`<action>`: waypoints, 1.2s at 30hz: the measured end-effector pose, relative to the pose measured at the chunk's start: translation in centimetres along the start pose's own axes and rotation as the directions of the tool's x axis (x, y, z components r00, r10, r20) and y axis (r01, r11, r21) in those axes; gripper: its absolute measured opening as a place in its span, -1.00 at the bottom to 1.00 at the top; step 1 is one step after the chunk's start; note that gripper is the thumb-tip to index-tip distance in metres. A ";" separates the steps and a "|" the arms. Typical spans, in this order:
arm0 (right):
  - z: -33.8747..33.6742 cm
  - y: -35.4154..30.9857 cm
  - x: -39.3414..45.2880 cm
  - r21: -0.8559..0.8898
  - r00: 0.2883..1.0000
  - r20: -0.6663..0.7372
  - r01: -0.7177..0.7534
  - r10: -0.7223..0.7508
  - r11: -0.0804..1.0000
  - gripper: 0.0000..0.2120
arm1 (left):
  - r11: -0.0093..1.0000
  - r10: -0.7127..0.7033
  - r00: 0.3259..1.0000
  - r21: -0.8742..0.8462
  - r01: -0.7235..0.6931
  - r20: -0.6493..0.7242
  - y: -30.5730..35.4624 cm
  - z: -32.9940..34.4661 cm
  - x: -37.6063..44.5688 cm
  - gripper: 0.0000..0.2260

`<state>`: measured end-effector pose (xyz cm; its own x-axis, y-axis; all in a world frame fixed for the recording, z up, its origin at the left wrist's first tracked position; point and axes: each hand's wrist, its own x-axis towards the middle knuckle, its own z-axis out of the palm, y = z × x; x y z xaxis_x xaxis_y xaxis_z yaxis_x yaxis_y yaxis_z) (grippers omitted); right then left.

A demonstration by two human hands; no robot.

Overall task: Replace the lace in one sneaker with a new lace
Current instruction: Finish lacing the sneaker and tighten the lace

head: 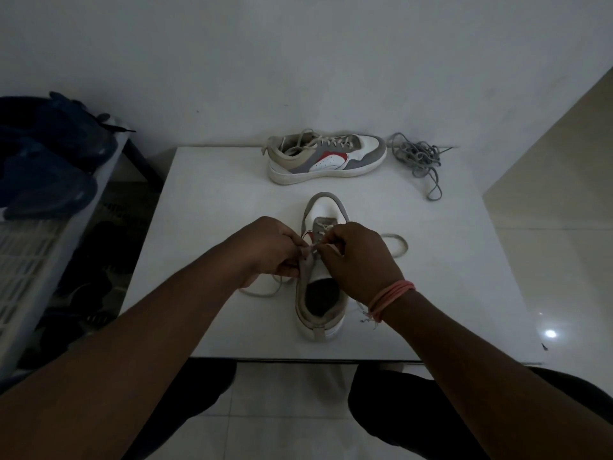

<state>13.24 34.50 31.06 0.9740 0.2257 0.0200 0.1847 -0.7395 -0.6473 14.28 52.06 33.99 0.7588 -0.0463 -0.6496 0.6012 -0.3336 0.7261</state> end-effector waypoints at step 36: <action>-0.9 -0.5 -1.0 -0.203 0.988 0.117 -0.075 0.100 0.976 -0.77 | 0.990 0.121 0.984 -0.060 -0.129 -0.134 3.2 -0.5 -1.0 -0.75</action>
<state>12.30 34.10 32.06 0.9655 0.2231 -0.1339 0.1341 -0.8677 -0.4787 15.57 51.52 37.03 0.8525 0.0408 -0.5211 0.5118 -0.2682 0.8162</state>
